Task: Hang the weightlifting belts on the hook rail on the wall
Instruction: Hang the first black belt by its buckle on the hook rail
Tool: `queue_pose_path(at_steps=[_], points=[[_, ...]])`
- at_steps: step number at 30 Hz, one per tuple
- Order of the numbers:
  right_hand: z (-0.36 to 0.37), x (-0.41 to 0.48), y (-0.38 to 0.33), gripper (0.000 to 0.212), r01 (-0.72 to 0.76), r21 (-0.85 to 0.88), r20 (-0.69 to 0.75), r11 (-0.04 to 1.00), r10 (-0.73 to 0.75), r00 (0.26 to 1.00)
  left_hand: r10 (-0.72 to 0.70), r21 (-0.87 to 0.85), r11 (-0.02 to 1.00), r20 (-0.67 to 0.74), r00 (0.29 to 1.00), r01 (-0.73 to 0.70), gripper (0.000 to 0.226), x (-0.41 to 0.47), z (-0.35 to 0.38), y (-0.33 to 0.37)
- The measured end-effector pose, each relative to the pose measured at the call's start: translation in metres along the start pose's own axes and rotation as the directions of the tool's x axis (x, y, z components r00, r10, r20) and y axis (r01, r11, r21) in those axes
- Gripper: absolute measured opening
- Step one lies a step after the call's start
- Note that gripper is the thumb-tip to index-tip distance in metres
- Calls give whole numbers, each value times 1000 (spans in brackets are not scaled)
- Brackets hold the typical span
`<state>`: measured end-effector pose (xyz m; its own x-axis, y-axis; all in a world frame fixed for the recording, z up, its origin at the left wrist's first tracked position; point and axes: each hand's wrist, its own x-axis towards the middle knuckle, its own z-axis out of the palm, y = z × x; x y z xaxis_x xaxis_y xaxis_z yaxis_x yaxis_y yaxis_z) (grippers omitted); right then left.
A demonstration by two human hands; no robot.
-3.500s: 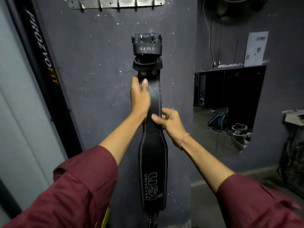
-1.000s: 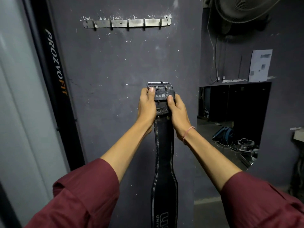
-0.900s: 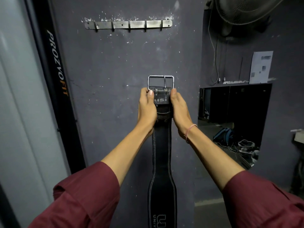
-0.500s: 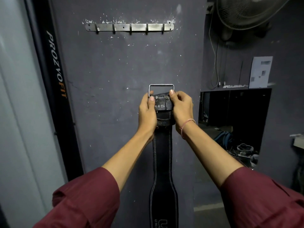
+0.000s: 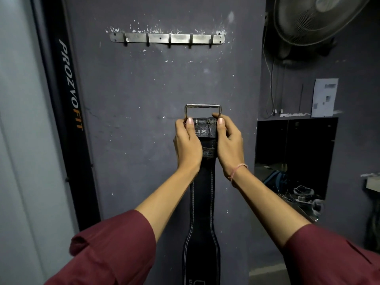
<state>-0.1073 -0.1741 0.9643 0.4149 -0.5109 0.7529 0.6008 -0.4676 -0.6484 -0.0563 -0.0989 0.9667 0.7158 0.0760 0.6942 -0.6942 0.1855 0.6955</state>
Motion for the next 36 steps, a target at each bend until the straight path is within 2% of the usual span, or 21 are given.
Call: queue_pose_path(at_steps=[3,6,8,11,15,18,22,27,31,36], points=[[12,13,4,26,15,6,-41,1000,-15,999,5,8,1000,0,1000,-5,21,14,2,-2],[23,39,12,25,14,30,-150,999,-9,989,37,23,999,30,999,-38,21,33,11,-4],[31,61,20,28,10,33,-250,999,-1,968,92,45,995,24,995,-93,25,48,20,-8],[40,96,36,31,37,69,-301,997,-15,954,118,94,989,3,993,-118,31,77,42,-18],[46,151,56,28,62,60,-306,996,-41,951,214,15,977,-49,976,-213,29,121,79,-26],[46,205,61,28,92,69,-246,993,-73,967,223,-14,974,-100,970,-225,28,163,109,-25],[45,276,60,33,145,84,-292,986,-114,950,259,6,965,-140,956,-261,30,223,155,-18],[51,356,53,39,168,53,-305,984,-144,941,343,118,938,-160,926,-327,33,296,197,-8],[58,404,53,44,119,-10,-283,993,-117,952,294,198,945,-164,942,-260,41,337,218,-2],[59,433,64,49,44,1,-228,999,-42,973,243,223,953,-157,957,-205,41,357,232,-7]])
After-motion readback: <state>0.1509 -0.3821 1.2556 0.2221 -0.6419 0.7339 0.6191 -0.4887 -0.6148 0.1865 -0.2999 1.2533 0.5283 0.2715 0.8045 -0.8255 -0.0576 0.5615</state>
